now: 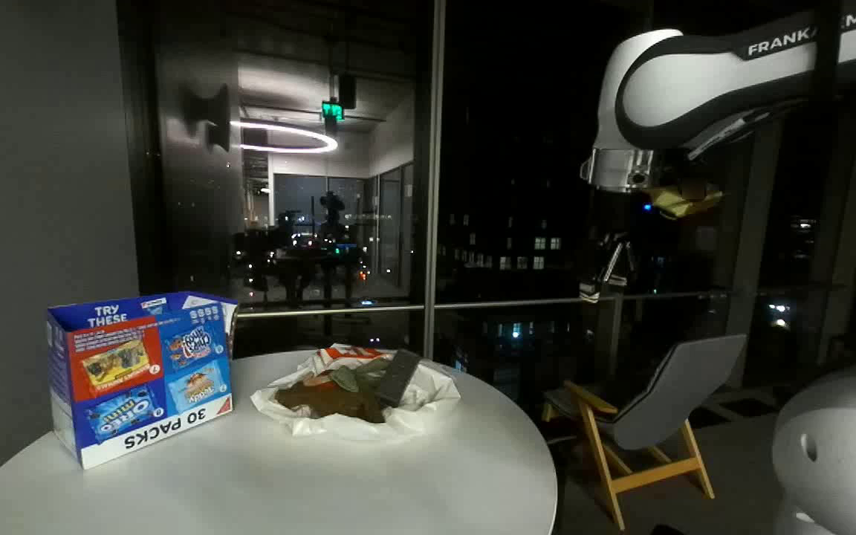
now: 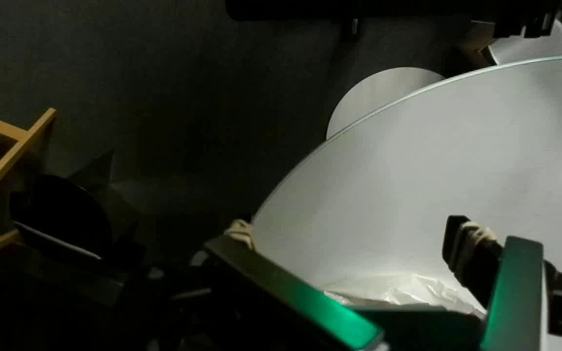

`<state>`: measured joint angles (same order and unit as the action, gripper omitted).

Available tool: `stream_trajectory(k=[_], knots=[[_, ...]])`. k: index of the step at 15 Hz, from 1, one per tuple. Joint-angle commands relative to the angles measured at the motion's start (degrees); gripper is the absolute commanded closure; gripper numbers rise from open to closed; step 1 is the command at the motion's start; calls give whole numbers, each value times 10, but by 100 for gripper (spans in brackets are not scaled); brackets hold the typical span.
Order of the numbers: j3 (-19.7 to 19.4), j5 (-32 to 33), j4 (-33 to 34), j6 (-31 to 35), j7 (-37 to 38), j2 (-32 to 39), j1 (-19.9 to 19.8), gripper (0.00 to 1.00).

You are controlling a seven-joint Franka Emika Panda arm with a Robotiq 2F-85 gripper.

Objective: Remove the duster and the moose toy from the plastic

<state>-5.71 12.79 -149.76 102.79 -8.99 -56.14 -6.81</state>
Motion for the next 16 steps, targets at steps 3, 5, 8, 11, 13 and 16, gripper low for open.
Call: stream_trajectory(k=[3,5,8,11,13,16], knots=[[-5,5,7,-3,5,-2,8,0],[-5,5,7,-3,5,-2,8,0],[-5,5,7,-3,5,-2,8,0],[3,-17,-7,24,-21,13,53,0],[14,-41,-11,42,-37,30,96,0],[45,-86,-5,84,-24,78,151,0]])
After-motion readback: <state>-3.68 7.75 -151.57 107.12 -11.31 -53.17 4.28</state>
